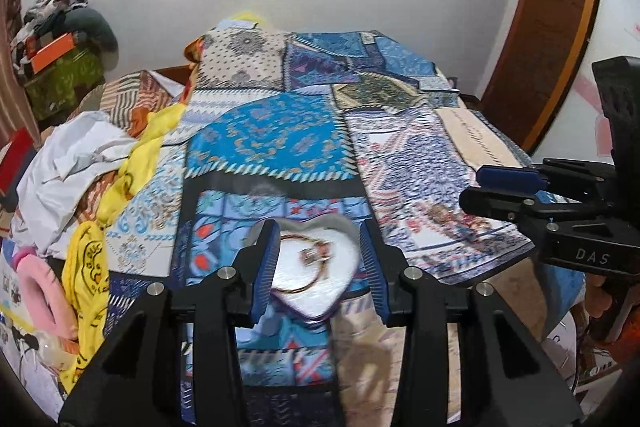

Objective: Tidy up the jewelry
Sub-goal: 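Carry the bracelet into the heart box and open the left gripper while the right drops the ring there, then grasp a gold ring with the left gripper while the right gripper grasps another gold ring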

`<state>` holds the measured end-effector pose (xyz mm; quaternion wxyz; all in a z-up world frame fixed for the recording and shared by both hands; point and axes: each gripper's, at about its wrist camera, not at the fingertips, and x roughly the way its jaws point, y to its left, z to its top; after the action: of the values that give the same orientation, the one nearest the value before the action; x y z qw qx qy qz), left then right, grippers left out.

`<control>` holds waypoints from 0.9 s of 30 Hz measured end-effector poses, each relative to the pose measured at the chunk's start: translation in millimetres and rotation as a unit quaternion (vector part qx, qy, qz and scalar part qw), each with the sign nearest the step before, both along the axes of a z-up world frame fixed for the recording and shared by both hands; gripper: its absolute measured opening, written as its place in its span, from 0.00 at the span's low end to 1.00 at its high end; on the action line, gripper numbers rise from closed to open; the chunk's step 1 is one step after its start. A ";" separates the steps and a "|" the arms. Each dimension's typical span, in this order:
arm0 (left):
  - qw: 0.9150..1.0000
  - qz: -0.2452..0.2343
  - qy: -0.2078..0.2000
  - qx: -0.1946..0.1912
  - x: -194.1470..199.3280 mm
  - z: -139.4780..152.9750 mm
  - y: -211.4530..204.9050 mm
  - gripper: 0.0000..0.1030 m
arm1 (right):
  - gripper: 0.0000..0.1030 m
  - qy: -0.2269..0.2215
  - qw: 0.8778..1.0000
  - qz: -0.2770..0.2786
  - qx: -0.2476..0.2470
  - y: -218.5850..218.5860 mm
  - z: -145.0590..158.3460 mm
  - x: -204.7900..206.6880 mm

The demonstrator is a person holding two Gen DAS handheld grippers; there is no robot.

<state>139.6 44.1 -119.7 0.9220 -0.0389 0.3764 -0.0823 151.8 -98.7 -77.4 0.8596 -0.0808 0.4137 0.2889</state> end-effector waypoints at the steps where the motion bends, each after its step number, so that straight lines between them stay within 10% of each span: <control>1: 1.000 -0.003 -0.001 0.001 0.7 1.7 -4.9 0.40 | 0.34 -0.004 1.000 -0.005 0.000 -5.2 0.7 -1.2; 27: 0.994 -0.089 0.062 0.030 44.5 -46.2 -113.2 0.44 | 0.35 0.023 0.996 -0.089 0.005 -121.4 -30.6 6.0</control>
<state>184.0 -69.1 -165.9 0.8867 0.0176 0.4370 -0.1500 157.7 -220.0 -108.0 0.8724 -0.0330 0.4376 0.2154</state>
